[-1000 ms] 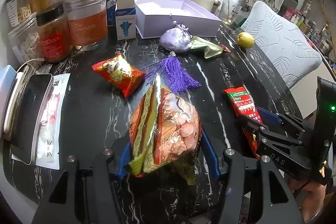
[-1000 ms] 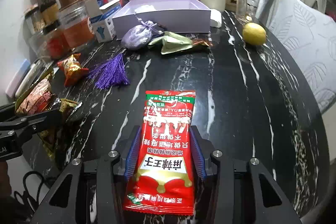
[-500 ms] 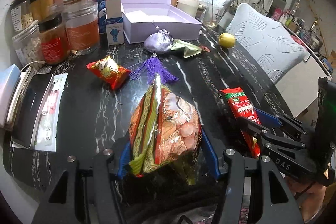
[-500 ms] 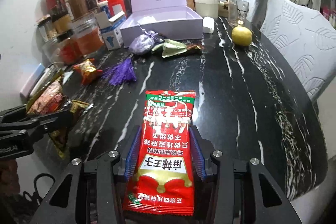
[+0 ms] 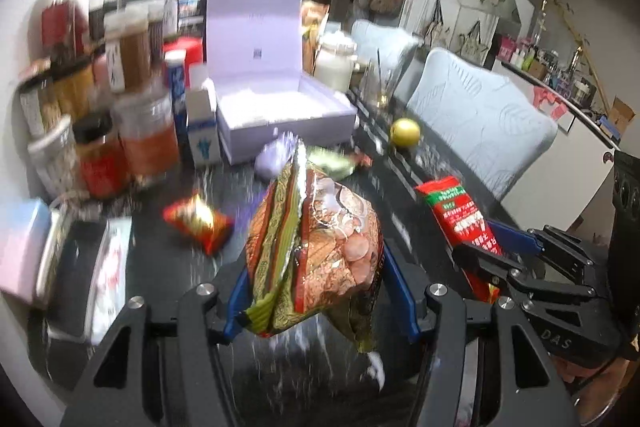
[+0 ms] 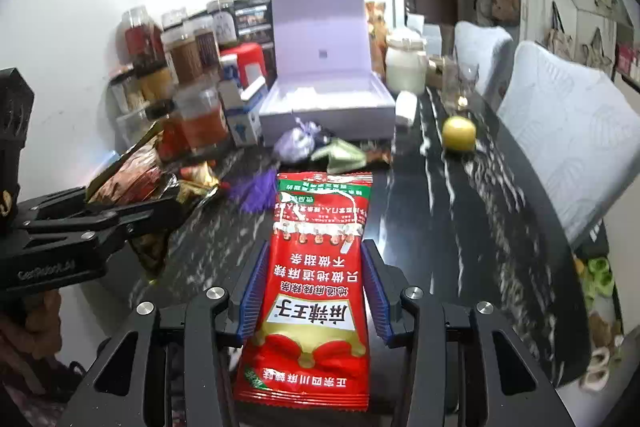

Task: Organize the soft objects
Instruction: 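Carry the patterned bag and red packet up toward the lavender box, then lower both held bags into the lavender box and open both tools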

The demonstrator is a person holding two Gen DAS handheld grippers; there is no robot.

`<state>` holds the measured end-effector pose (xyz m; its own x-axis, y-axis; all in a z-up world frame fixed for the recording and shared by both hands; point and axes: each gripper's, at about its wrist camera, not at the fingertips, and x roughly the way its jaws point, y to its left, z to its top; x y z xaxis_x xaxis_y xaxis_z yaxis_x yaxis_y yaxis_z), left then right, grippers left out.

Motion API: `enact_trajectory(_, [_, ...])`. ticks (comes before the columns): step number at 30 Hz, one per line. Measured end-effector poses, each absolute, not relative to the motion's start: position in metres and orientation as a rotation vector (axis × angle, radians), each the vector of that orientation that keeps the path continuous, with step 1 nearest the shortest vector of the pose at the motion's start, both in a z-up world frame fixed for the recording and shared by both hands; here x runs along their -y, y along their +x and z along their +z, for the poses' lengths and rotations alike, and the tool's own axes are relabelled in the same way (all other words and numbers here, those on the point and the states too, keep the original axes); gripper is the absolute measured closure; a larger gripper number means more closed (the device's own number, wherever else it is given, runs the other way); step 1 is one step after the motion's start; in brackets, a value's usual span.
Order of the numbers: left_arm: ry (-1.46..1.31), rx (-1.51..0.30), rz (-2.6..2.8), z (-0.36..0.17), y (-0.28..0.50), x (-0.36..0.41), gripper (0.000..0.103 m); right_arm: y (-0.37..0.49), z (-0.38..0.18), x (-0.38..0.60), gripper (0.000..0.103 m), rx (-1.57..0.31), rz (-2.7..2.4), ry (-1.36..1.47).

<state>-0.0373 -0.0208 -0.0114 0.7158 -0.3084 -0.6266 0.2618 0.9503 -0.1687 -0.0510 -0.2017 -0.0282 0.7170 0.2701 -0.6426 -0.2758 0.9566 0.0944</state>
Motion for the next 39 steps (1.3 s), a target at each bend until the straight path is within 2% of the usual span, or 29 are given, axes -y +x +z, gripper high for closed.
enact_trajectory(9, [-0.041, -0.584, -0.303, 0.035, 0.004, 0.026, 0.045, -0.015, 0.019, 0.209, 0.058, -0.614, 0.356, -0.019])
enact_trajectory(21, [-0.022, -0.519, -0.275, 0.064, 0.082, 0.036, 0.045, 0.06, 0.056, 0.214, 0.058, -0.533, 0.413, -0.045])
enact_trajectory(39, [-0.014, -0.51, -0.236, 0.062, 0.214, 0.044, 0.045, 0.197, 0.062, 0.2, 0.058, -0.507, 0.433, -0.074])
